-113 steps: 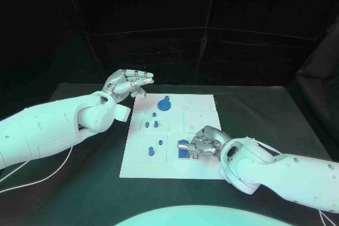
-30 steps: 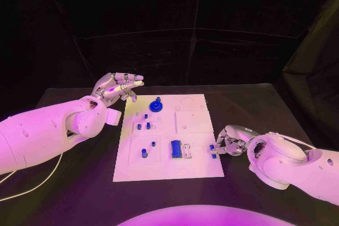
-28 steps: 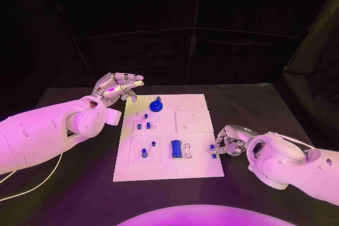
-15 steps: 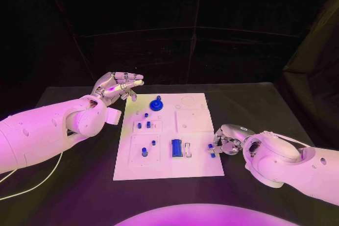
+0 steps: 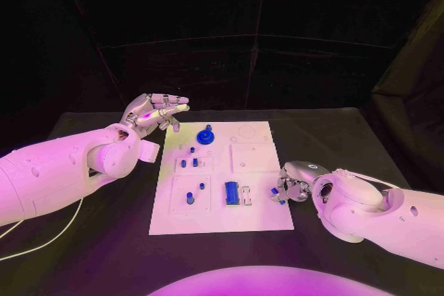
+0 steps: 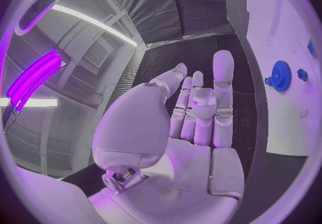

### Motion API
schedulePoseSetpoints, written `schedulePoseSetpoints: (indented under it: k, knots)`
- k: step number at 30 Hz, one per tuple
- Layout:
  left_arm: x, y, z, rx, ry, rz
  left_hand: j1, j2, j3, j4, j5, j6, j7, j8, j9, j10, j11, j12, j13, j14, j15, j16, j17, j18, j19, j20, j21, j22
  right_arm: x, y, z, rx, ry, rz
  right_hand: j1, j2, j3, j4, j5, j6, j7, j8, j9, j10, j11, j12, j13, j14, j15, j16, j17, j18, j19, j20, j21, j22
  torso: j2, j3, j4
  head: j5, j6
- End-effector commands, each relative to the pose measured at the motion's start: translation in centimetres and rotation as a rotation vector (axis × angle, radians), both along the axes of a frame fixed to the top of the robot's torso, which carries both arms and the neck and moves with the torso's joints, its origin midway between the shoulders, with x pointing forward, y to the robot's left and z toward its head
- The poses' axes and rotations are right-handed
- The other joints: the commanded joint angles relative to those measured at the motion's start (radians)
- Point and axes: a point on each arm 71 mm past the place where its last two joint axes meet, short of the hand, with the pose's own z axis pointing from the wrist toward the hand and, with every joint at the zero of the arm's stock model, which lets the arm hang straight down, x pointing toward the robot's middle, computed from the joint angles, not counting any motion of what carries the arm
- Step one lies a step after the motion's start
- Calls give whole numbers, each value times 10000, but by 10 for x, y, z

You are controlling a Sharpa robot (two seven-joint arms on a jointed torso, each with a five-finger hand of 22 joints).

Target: Assemble the parts on the task board

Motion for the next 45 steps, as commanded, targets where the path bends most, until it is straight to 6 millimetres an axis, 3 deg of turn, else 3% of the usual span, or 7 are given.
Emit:
schedulePoseSetpoints:
  k: [1, 6, 11, 14, 29, 38, 45]
  knots:
    - [0, -1, 1, -99, 21, -143, -26, 14, -42, 1, 24, -44, -11, 8, 0, -44, -5, 43, 8, -88, 14, 62, -6, 204, -36, 46, -60, -8, -9, -3, -16, -1174, 884, 170, 256, 67, 49, -118, -40, 5, -39, -61, -1466, -48, -24, -82, -16, 462, -48, -71, -12, -161, 209, -13, -54, 1655, 3, 3, -5, 24, 7]
    - [0, 0, 1, -95, 29, -140, -26, 14, -42, 1, 24, -44, -11, 8, 0, -44, -5, 43, 8, -88, 14, 62, -6, 204, -36, 46, -60, -8, -9, -1, -15, -1144, 738, 98, 529, 221, 206, -257, 158, 30, -55, -102, -1448, -62, -45, -123, -30, 464, -65, -78, -7, -160, 208, -27, -59, 1654, 1, 6, -17, 27, 14]
    - [0, 0, 1, -95, 32, -140, -26, 14, -42, 1, 24, -44, -11, 8, 0, -44, -5, 43, 8, -88, 14, 62, -6, 204, -36, 46, -60, -8, -11, 2, -9, -619, 274, -108, 670, 364, 404, -283, 966, 108, -96, -176, -1431, -32, -84, -129, -20, 482, -96, -56, 52, -171, 245, -56, -28, 1695, -5, 2, -13, 37, 18]
    - [0, 0, 1, -98, 33, -146, -26, 14, -42, 1, 24, -44, -11, 8, 0, -44, -5, 43, 8, -88, 14, 62, -6, 204, -36, 46, -60, -8, -13, 4, -3, 157, -39, -270, 825, 490, 606, -323, 1161, 122, -128, -225, -1432, -4, -111, -98, 9, 497, -121, -26, 111, -186, 289, -76, 14, 1745, -6, -2, 0, 28, 25]
    - [0, -1, 0, -93, 45, -144, -26, 14, -42, 1, 24, -44, -11, 8, 0, -44, -5, 43, 8, -88, 14, 62, -6, 204, -36, 46, -60, -8, -21, 17, 13, 3809, -381, -1071, 813, 472, 928, -225, 1225, 125, -102, -384, -1464, 25, -95, -116, 11, 506, -117, -13, 143, -193, 310, -91, 32, 1768, 9, -10, -3, 130, 14]
    - [-1, -1, 0, -103, 46, -167, -26, 14, -42, 1, 24, -44, -11, 8, 0, -44, -5, 43, 8, -88, 14, 62, -6, 204, -36, 46, -60, -8, -21, 31, 8, 4267, 273, -1154, 570, 349, 1018, -17, 1171, 194, -96, -472, -1472, 64, -82, -116, 17, 511, -104, -7, 161, -187, 296, -78, 15, 1751, 4, -13, 6, 139, -21]
    - [-1, -2, 1, -106, 31, -158, -26, 14, -42, 1, 24, -44, -11, 8, 0, -44, -5, 43, 8, -88, 14, 62, -6, 204, -36, 46, -60, -8, -19, 39, 2, 4027, 798, -1242, 212, 247, 1097, 294, 1368, 549, -226, -425, -1395, 187, -180, -204, -43, 530, -171, 41, 255, -197, 332, -120, 47, 1793, 1, -19, 6, 157, -23]
